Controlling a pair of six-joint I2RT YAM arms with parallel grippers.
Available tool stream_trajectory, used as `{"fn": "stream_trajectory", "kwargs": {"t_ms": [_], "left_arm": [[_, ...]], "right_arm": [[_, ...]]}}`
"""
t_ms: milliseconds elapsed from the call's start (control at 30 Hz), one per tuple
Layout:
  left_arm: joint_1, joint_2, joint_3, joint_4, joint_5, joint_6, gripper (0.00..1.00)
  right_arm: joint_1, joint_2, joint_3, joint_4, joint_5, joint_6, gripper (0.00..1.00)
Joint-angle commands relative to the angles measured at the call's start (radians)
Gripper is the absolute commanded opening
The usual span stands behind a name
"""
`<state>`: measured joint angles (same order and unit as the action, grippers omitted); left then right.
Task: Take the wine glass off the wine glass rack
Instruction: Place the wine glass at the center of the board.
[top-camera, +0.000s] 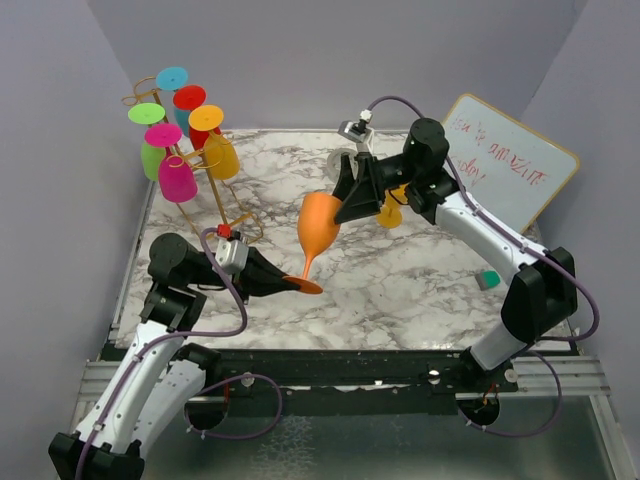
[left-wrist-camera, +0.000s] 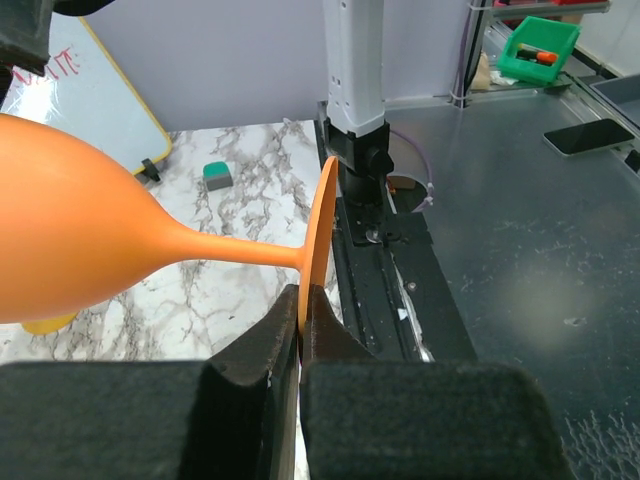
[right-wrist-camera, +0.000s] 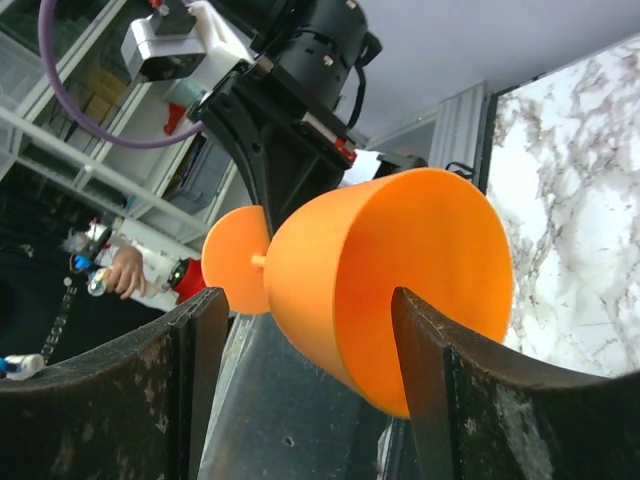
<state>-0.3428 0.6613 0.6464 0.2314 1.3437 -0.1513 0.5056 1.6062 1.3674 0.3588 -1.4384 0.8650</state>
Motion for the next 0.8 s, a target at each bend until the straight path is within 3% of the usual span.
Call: {"fn": "stream_trajectory", "kwargs": {"t_ms": [0, 333, 400, 700, 767], "left_arm": [[-0.003, -0.001, 0.028, 0.027, 0.025, 0.019, 0.0], [-0.004, -0.018, 0.023, -0.052, 0.036, 0.04, 0.0], [-0.003, -0.027, 0.021, -0.096, 0.043, 0.063, 0.0], [-0.003, -0.039, 0.015, -0.115, 0.045, 0.064, 0.0], [-0.003, -0.036, 0.015, -0.118, 0.046, 0.068, 0.0]], "right_arm": [[0.014, -0.017, -0.021, 0.113, -0.083, 0.074, 0.69], [0.014, -0.047, -0.042, 0.127, -0.09, 0.08, 0.51], [0.014, -0.041, -0.038, 0.141, -0.086, 0.097, 0.43], [0.015, -0.04, -0.049, 0.262, -0.09, 0.199, 0.43], [0.014, -0.044, -0.054, 0.276, -0.092, 0.209, 0.36]]}}
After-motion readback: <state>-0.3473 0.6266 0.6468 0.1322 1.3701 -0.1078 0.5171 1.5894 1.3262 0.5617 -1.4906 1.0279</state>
